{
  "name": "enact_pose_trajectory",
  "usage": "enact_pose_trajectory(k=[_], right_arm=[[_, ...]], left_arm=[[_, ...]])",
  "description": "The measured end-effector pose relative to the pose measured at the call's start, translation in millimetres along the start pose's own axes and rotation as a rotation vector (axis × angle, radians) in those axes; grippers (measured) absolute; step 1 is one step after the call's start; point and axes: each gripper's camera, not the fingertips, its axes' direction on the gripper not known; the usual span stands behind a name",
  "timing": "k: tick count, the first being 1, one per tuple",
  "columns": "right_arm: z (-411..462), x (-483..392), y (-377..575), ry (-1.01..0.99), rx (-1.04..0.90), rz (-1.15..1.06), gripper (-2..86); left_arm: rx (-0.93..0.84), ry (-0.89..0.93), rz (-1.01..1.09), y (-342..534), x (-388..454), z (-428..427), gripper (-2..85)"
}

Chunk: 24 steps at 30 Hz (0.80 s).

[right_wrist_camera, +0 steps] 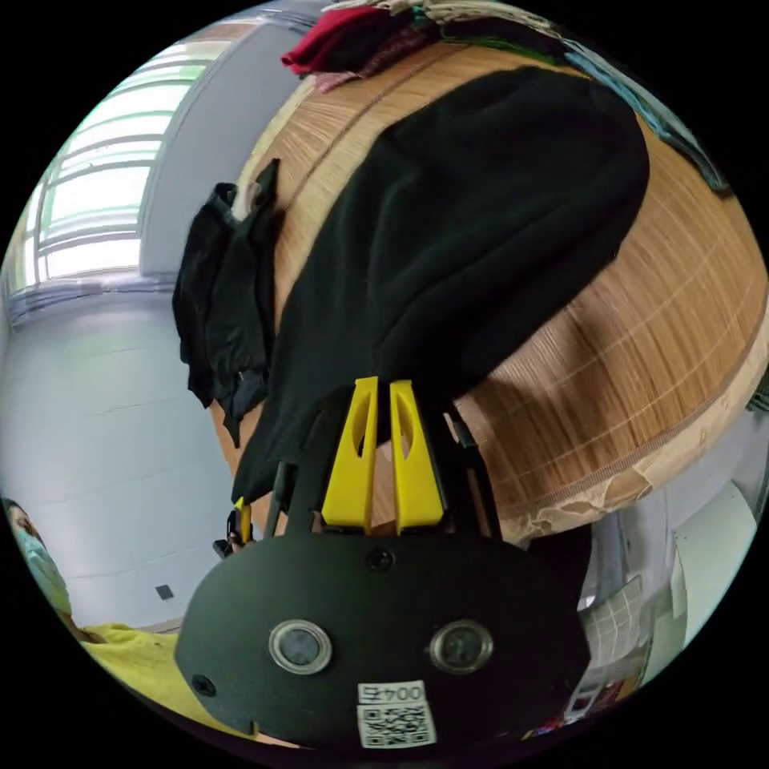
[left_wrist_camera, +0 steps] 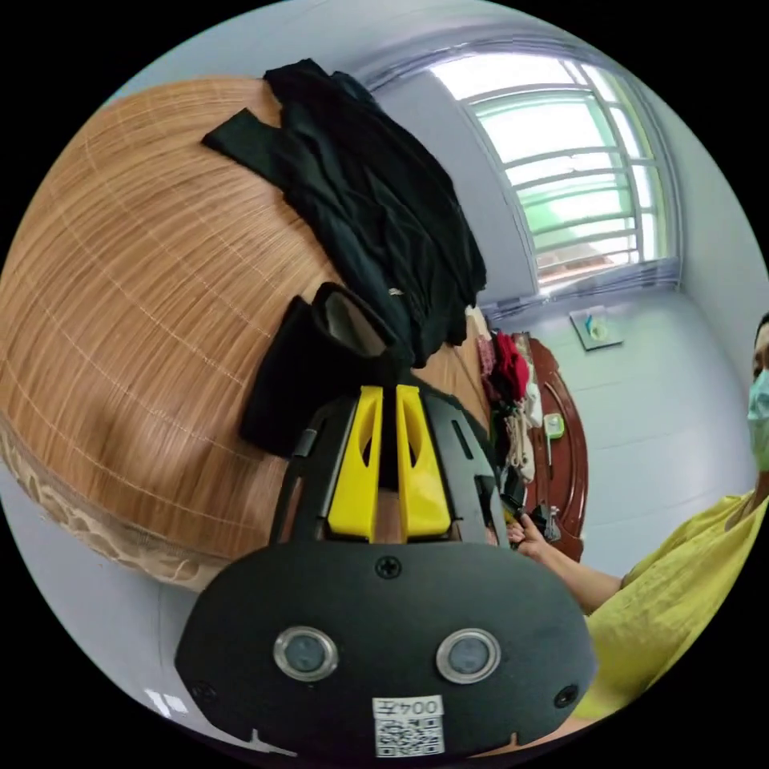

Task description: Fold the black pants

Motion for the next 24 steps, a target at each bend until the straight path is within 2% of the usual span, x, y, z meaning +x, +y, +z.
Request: enact_pose_trajectory(k=[3, 5, 10, 13, 16, 19, 21, 24], right_arm=[[39, 22, -2, 0.009, -0.089, 0.145, 4.1], [54, 19, -7, -0.024, -0.087, 0.207, 4.0], [58, -22, -13, 0.128, -0.116, 0.0, 4.4], [77, -30, -16, 0.241, -0.183, -0.008, 5.9], [89, -39, -23, 0.245, -0.207, 0.013, 7.1], [88, -52, -23, 0.299, -0.228, 0.004, 10.9], [84, -56, -18, 0.363, -0.235, 0.0, 11.3], [67, -68, -9, 0.434, -0.134, -0.058, 10.3]], left_arm=[[-0.097, -0.103, -0.152, 14, -43, 19, 3.3], [-0.1, -0.088, -0.205, 14, -49, 24, 3.3], [-0.084, -0.119, -0.142, 3, -1, 13, 3.4], [-0.143, -0.212, -0.217, 14, -3, 17, 3.8], [-0.114, -0.164, -0.268, 22, 4, 9, 5.4], [-0.092, -0.194, -0.239, 22, 36, -7, 6.9], [-0.07, -0.241, -0.235, 21, 54, -22, 7.3], [-0.021, -0.441, -0.098, 10, 110, -40, 6.7]])
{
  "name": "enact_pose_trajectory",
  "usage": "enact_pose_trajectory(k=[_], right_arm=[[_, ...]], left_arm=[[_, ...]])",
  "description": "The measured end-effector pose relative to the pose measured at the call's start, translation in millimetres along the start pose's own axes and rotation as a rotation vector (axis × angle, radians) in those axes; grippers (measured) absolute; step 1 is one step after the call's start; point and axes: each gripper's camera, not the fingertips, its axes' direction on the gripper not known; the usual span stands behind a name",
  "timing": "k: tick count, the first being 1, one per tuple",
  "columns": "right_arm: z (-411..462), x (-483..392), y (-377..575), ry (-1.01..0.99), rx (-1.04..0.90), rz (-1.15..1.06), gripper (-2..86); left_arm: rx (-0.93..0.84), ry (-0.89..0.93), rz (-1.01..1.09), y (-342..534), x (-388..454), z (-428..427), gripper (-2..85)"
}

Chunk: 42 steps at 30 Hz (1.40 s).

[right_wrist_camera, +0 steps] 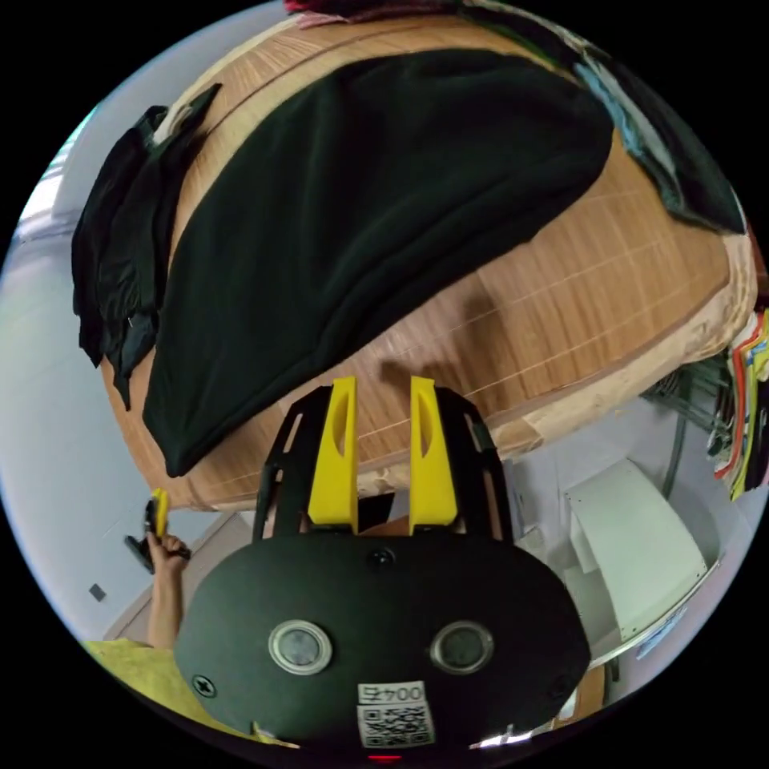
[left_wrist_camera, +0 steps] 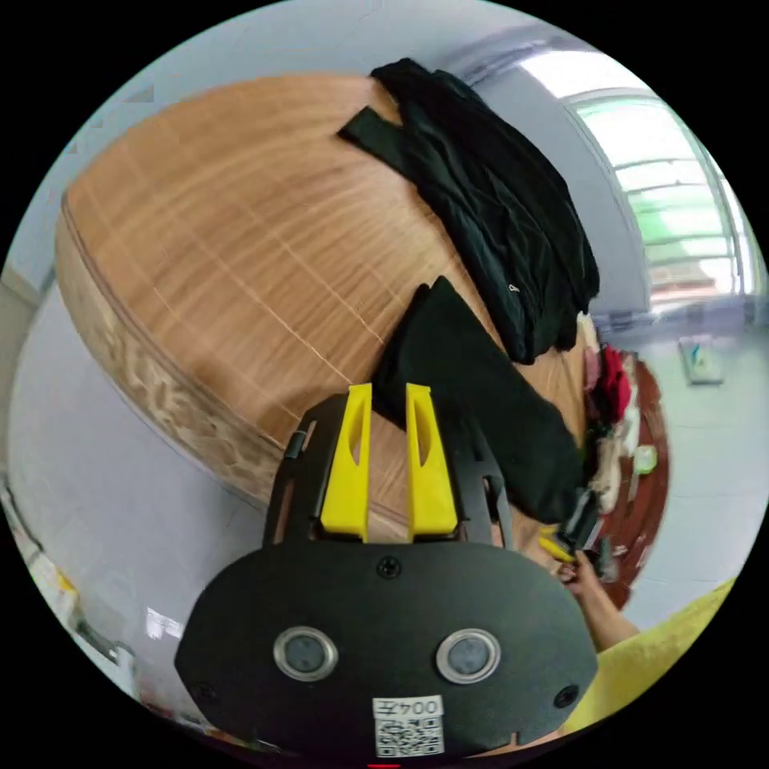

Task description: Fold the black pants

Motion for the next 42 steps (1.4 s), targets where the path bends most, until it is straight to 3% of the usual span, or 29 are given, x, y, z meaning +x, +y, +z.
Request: enact_pose_trajectory(k=[2, 7, 12, 14, 20, 25, 31, 36, 40, 42], right_arm=[[-13, -22, 2, 0.114, 0.115, -0.125, 9.8], [-5, -78, -25, 0.24, 0.149, -0.337, 10.1], [33, -106, -64, 0.359, -0.074, -0.359, 10.3], [33, -112, -72, 0.357, -0.125, -0.382, 10.0], [26, -120, -77, 0.357, -0.194, -0.444, 9.2], [17, -118, -75, 0.326, -0.209, -0.456, 9.3], [0, -111, -54, 0.263, -0.151, -0.416, 8.9], [-8, -116, -18, 0.131, -0.084, -0.44, 8.8], [-35, -96, 10, -0.021, 0.067, -0.378, 8.8], [-57, -73, 23, -0.101, 0.167, -0.334, 9.2]], left_arm=[[0.012, -0.167, 0.245, -11, 69, -5, 5.4], [-0.09, -0.147, 0.6, -20, 204, 56, 3.0], [-0.239, -0.239, 0.888, 7, 308, 129, 1.5], [-0.327, -0.354, 0.973, 29, 338, 160, 0.8], [-0.169, -0.608, 1.136, 76, 390, 162, 0.3], [-0.229, -0.621, 1.091, 69, 417, 161, 0.2], [-0.311, -0.648, 1.204, 65, 436, 150, 0.4], [-0.407, -0.622, 1.001, 22, 419, 127, 0.5], [-0.479, -0.457, 0.803, -13, 420, 96, 0.4], [-0.418, -0.389, 0.761, -15, 433, 75, 0.4]])
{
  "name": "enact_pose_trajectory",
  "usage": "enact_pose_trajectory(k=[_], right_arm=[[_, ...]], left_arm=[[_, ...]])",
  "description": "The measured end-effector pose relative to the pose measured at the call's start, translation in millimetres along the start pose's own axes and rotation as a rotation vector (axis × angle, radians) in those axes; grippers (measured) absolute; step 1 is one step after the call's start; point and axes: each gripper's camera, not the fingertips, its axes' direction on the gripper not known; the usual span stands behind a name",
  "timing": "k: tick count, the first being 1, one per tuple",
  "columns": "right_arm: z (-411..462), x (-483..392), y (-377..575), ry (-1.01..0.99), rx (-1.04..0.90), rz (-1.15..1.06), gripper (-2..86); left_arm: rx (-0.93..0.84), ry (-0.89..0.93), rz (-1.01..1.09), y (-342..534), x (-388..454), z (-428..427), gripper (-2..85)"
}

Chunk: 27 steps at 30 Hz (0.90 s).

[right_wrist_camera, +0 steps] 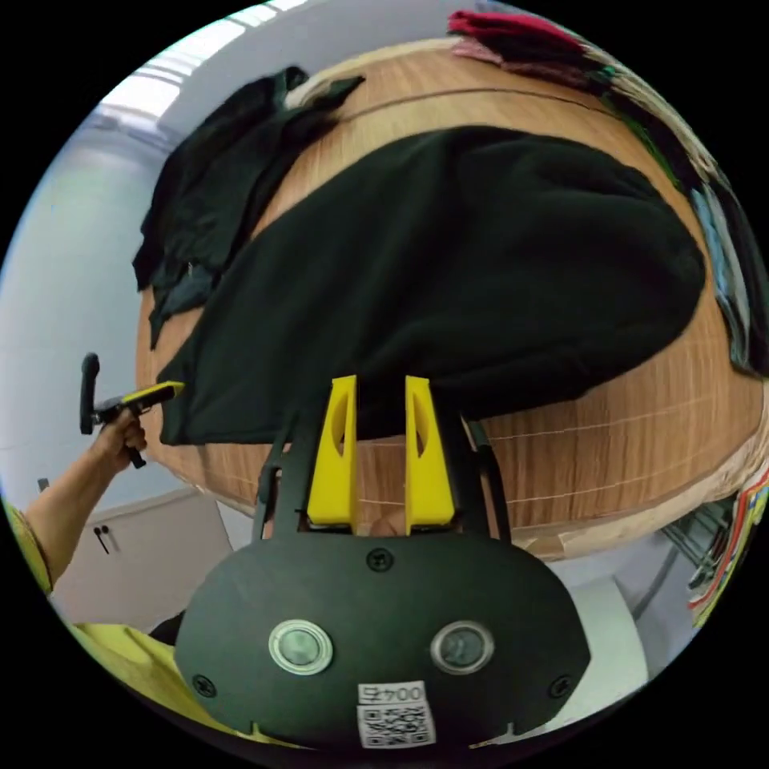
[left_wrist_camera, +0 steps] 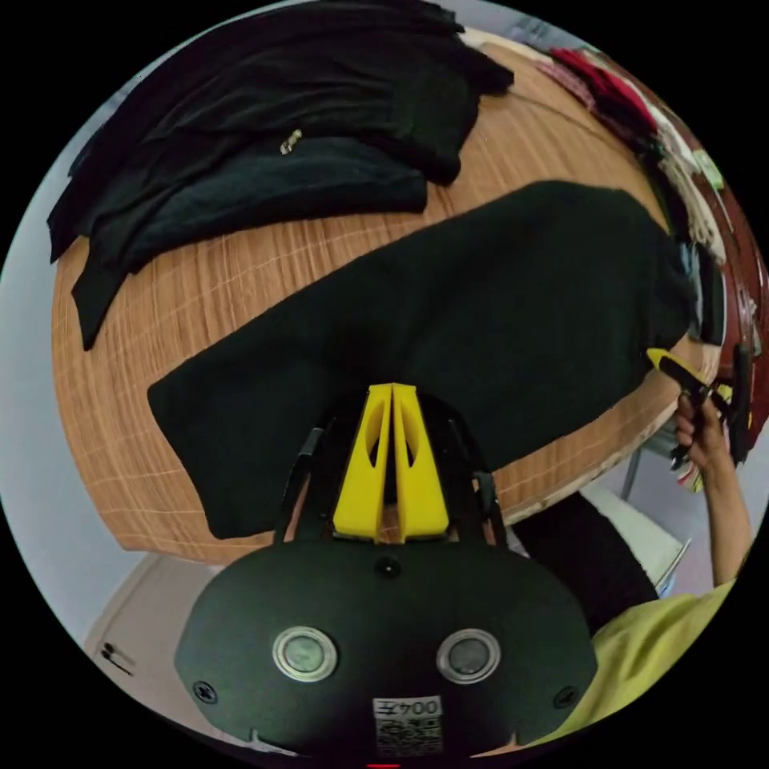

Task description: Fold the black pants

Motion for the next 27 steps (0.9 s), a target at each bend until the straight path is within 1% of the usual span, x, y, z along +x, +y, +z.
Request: enact_pose_trajectory(k=[2, 3, 4, 5, 6, 8, 9, 11, 15, 16, 18, 20, 21, 22, 23, 24, 26, 27], right_arm=[[-39, 32, 19, 0.008, 0.161, 0.073, 10.4], [-49, 42, 23, 0.01, 0.197, 0.103, 10.6], [-65, 66, 30, -0.003, 0.252, 0.183, 11.0], [-79, 93, 35, -0.036, 0.297, 0.281, 11.5], [-86, 106, 38, -0.057, 0.322, 0.329, 12.2], [-109, 151, 41, -0.136, 0.398, 0.486, 14.3], [-114, 159, 41, -0.148, 0.41, 0.507, 14.7], [-128, 184, 36, -0.198, 0.446, 0.566, 15.9], [-133, 207, 25, -0.284, 0.422, 0.612, 15.8], [-134, 210, 22, -0.299, 0.413, 0.615, 15.3], [-134, 213, 18, -0.294, 0.374, 0.627, 10.8], [-146, 203, 13, -0.182, 0.331, 0.564, 8.0], [-153, 196, 12, -0.138, 0.336, 0.537, 7.5], [-168, 177, 11, -0.042, 0.363, 0.452, 6.8], [-185, 150, 11, 0.069, 0.398, 0.319, 6.2], [-193, 135, 11, 0.129, 0.414, 0.238, 6.1], [-212, 80, 21, 0.366, 0.482, -0.098, 5.8], [-214, 73, 25, 0.418, 0.492, -0.152, 5.7]], left_arm=[[0.123, -0.01, 0.025, 3, 32, -30, 0.5], [0.145, -0.022, 0.042, 4, 44, -35, 0.5], [0.171, -0.041, 0.086, 2, 69, -39, 0.5], [0.167, -0.065, 0.132, -2, 96, -35, 0.5], [0.156, -0.083, 0.154, -4, 109, -31, 0.5], [0.095, -0.15, 0.196, -16, 151, -8, 0.5], [0.081, -0.159, 0.201, -18, 159, -3, 0.5], [-0.008, -0.217, 0.201, -26, 183, 21, 0.4], [-0.015, -0.322, 0.244, -26, 206, 29, 0.2], [-0.026, -0.343, 0.254, -28, 211, 29, 0.1], [-0.04, -0.365, 0.258, -30, 218, 29, 0.0], [-0.053, -0.381, 0.26, -32, 224, 28, 0.0], [-0.054, -0.382, 0.258, -32, 225, 28, 0.0], [-0.055, -0.386, 0.257, -32, 227, 27, 0.0], [-0.056, -0.395, 0.264, -31, 230, 27, 0.0], [-0.055, -0.402, 0.27, -31, 231, 27, 0.0], [-0.053, -0.424, 0.287, -29, 237, 26, 0.0], [-0.052, -0.426, 0.288, -29, 238, 26, 0.0]])
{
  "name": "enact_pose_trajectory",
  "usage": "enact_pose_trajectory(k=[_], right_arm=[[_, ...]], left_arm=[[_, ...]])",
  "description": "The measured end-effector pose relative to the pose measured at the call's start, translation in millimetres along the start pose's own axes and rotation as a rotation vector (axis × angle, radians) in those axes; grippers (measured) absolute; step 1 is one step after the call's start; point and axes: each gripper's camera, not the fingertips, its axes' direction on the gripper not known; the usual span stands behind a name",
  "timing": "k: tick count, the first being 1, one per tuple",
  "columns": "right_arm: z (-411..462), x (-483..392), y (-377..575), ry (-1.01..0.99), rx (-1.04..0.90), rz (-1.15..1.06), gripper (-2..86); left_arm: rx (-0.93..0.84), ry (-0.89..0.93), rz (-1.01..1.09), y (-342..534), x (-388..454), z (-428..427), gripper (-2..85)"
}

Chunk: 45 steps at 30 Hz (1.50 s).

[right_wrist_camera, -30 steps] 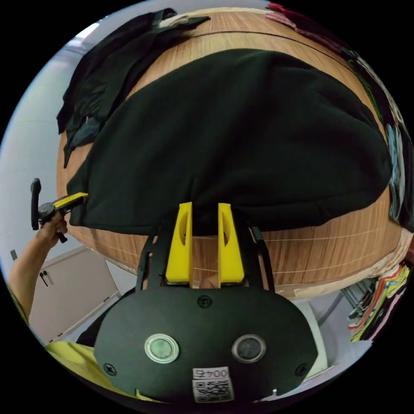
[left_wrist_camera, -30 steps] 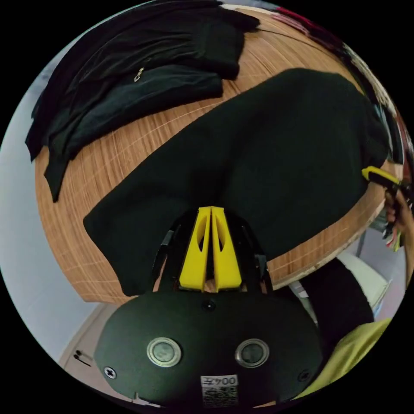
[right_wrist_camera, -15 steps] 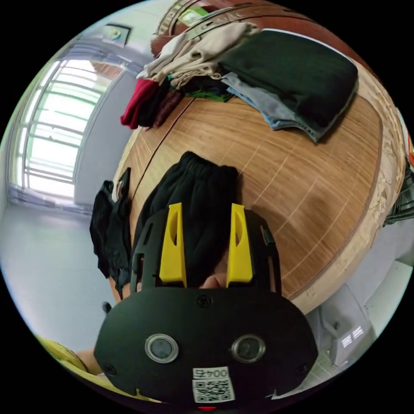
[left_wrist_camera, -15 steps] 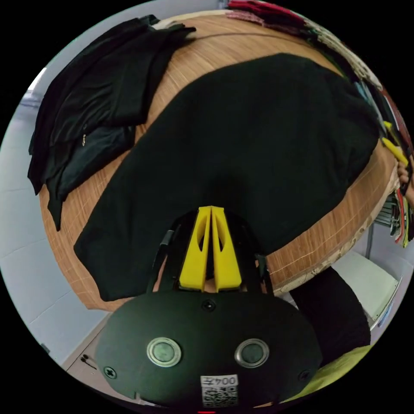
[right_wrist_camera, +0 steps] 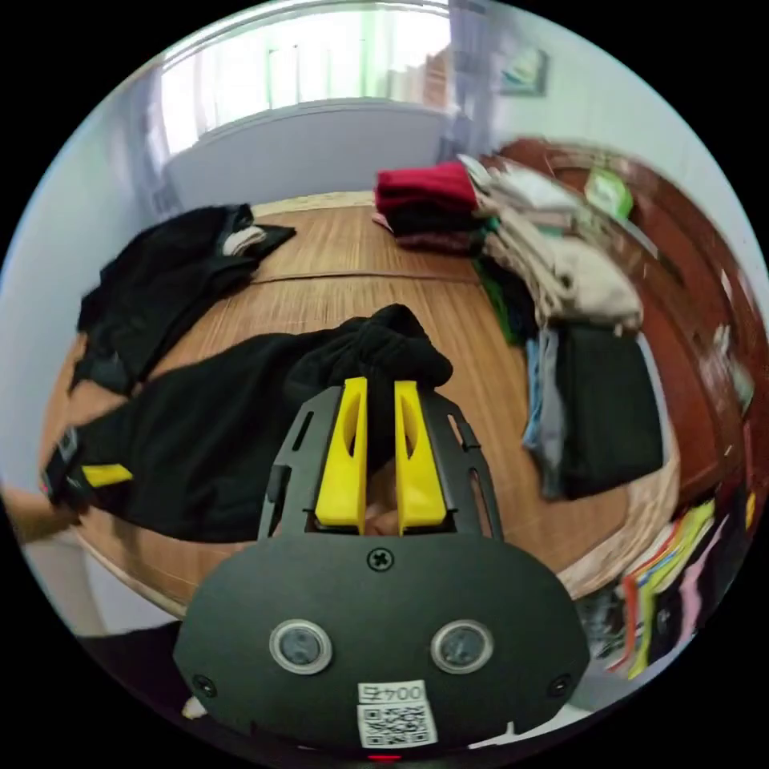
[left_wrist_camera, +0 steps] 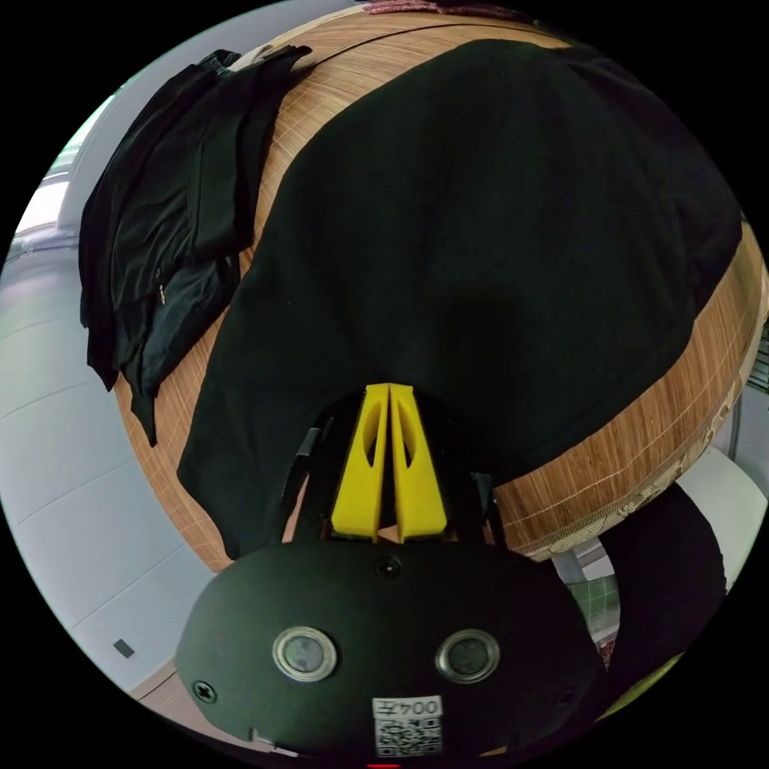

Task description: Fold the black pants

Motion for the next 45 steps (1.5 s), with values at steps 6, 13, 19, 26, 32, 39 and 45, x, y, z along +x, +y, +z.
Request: enact_pose_trajectory(k=[6, 13, 19, 26, 32, 39, 45], right_arm=[[63, 102, 46, -0.088, -0.384, 0.435, 5.1], [39, 152, 62, -0.493, -0.333, 0.624, 7.6], [5, 166, 76, -0.506, -0.174, 0.778, 11.8], [-36, 112, 37, -0.058, -0.166, 0.452, 4.8], [-67, 16, 6, 0.364, -0.001, -0.201, 4.5], [-50, 109, 11, 0.078, -0.211, 0.172, 5.6], [-35, 226, 61, -0.473, -0.272, 0.66, 10.5]], left_arm=[[0.007, 0.017, -0.009, 2, 1, -5, 0.0], [0.019, 0.035, -0.034, 6, 1, -9, 0.0], [0.02, 0.031, -0.047, 10, 4, -12, 0.0], [0.015, 0.034, -0.051, 13, 6, -14, 0.0], [0.011, 0.025, -0.046, 16, 9, -15, 0.0], [0.015, 0.027, -0.055, 21, 10, -16, 0.1], [0.015, 0.037, -0.063, 25, 9, -16, 0.1]])
